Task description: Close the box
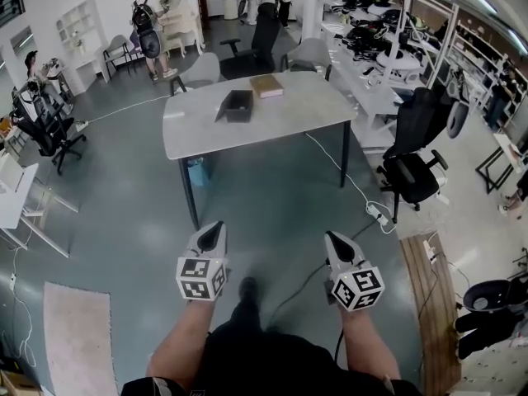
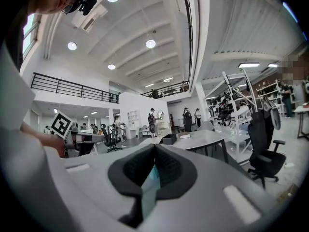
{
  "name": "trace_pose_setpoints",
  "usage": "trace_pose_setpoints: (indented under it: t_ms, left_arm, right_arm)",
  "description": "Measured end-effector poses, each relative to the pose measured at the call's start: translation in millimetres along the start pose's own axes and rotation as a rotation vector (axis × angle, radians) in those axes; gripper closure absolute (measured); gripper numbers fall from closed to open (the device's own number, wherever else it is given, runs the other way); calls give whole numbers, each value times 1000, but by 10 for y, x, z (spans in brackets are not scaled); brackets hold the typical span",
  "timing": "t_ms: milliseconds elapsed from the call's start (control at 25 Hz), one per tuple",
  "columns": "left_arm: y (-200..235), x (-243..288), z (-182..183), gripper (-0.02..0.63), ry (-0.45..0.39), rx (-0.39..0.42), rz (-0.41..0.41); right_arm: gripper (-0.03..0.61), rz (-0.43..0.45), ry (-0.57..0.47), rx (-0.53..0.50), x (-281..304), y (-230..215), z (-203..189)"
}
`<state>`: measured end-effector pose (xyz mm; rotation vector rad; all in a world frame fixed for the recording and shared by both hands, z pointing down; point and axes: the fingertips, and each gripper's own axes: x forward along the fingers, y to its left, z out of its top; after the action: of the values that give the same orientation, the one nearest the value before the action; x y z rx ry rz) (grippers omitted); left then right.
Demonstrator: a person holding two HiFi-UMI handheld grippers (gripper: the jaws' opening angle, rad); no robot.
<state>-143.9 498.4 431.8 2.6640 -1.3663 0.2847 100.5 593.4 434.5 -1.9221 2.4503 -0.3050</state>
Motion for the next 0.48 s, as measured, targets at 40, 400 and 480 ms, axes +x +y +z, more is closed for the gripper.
trace_pose_setpoints:
  t_ms: [40,400,480]
  left_arm:
    - [12,48,8,603,0,1,-4]
    - [449,741,85,603,-14,-45,-35]
    - [618,990,99,603,0,-38,-37]
  right_arm:
    - [577,5,6,3,56,1,-18]
    - [577,19,42,-21,911,-76,-29]
    - [577,11,44,-26,1180,-154,38]
